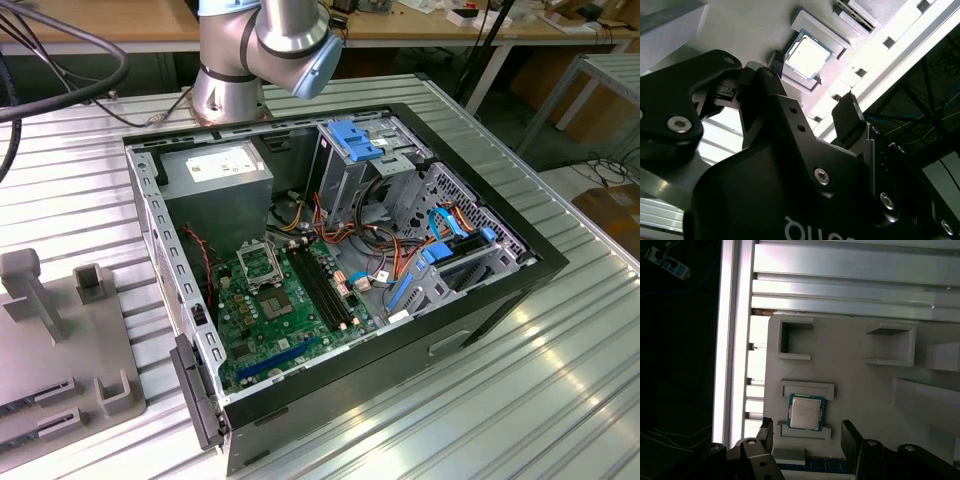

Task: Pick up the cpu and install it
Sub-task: 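Pick up the cpu and move it towards the insertion slot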

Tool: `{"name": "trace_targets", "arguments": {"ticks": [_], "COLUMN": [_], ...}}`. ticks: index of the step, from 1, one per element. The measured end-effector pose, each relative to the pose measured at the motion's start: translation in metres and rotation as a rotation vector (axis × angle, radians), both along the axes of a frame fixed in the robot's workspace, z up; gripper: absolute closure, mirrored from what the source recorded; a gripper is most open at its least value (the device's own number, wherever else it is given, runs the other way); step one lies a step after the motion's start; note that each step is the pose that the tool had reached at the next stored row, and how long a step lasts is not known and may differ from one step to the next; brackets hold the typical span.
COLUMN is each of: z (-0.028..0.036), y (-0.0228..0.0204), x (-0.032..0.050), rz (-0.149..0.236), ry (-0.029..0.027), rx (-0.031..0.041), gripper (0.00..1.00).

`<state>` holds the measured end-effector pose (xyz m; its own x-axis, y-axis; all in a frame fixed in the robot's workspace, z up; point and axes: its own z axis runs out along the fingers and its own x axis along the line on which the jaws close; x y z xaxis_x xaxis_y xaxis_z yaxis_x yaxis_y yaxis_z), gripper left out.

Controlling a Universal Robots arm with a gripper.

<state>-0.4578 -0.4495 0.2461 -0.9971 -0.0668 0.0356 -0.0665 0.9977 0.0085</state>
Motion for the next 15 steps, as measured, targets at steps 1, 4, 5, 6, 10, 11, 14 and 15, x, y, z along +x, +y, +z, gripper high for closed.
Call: {"name": "trace_targets", "arguments": {"ticks": [1,4,5,6,10,11,14,15], "z": [-0.0002,-0.0011,-0.0015,-0.0015,-0.0016,-0.0016,-0.0019,-0.0023], "y": [0.0000,0.0000,0.0000,0.0000,0.0000,0.0000,0.0000,0.0000], "x": [0.0000,0.0000,0.0000,0.0000,0.0000,0.0000,0.0000,0.0000], "rz": [0.000,0.000,0.000,0.000,0.000,0.000,0.000,0.000], "ry": [0.0000,0.0000,0.0000,0.0000,0.0000,0.0000,-0.0001,-0.0002], "rx": [-0.0001,0.0000,-0.0001,0.0000,-0.0001,0.0000,-0.0002,-0.0002], "gripper": [0.34,0.34,0.34,0.34,0.34,0.34,0.34,0.34]}}
